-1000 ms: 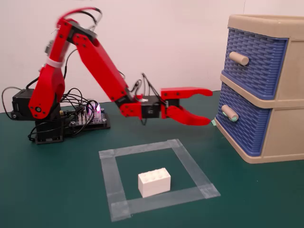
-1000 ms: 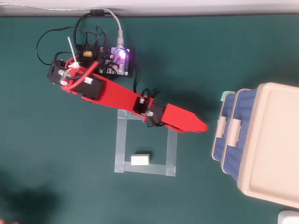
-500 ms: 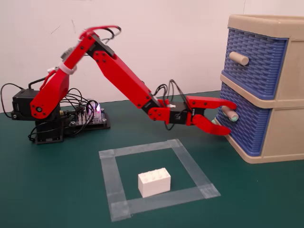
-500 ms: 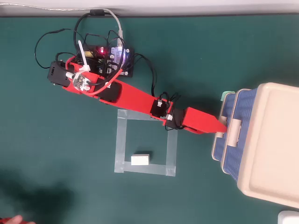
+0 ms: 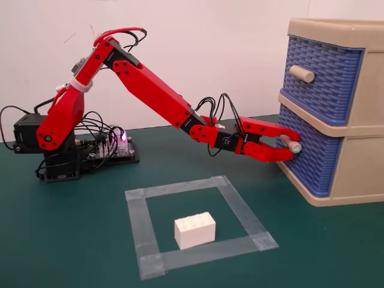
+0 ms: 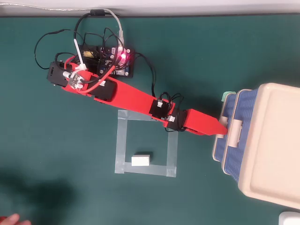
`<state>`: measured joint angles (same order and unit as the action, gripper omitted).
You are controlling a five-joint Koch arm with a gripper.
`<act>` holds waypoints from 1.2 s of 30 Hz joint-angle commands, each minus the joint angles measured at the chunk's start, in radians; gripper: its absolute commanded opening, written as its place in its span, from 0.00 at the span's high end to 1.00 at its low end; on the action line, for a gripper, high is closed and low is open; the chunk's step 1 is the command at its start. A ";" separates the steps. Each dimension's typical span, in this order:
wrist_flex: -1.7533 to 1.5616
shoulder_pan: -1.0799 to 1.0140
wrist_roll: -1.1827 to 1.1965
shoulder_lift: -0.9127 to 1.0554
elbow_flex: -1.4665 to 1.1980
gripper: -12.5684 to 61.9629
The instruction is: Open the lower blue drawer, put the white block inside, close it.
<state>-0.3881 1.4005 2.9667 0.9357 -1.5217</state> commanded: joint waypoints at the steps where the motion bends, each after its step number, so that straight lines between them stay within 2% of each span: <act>1: 0.017 0.037 0.040 0.081 0.028 0.94; 11: 0.014 0.002 0.132 0.472 -0.549 0.94; 18: 0.017 -0.034 0.135 0.607 -0.689 0.93; 19: 0.015 -0.037 0.133 0.630 -0.701 0.84; 20: 0.015 -0.038 0.132 0.646 -0.706 0.70; 21: 0.015 -0.037 0.129 0.658 -0.713 0.50; 22: 0.018 -0.046 0.129 0.676 -0.724 0.40; 24: 0.063 -0.106 0.123 0.785 -0.799 0.37; 27: 0.334 -0.186 0.091 1.005 -0.868 0.37; 29: 0.690 -0.235 0.058 1.150 -0.784 0.37; 31: 1.069 -0.278 0.052 1.212 -0.600 0.38; 33: 1.463 -0.353 0.058 1.134 -0.310 0.38; 36: 1.853 -0.499 0.086 0.877 0.077 0.38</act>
<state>1.2563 0.9603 3.0158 1.9236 -1.5447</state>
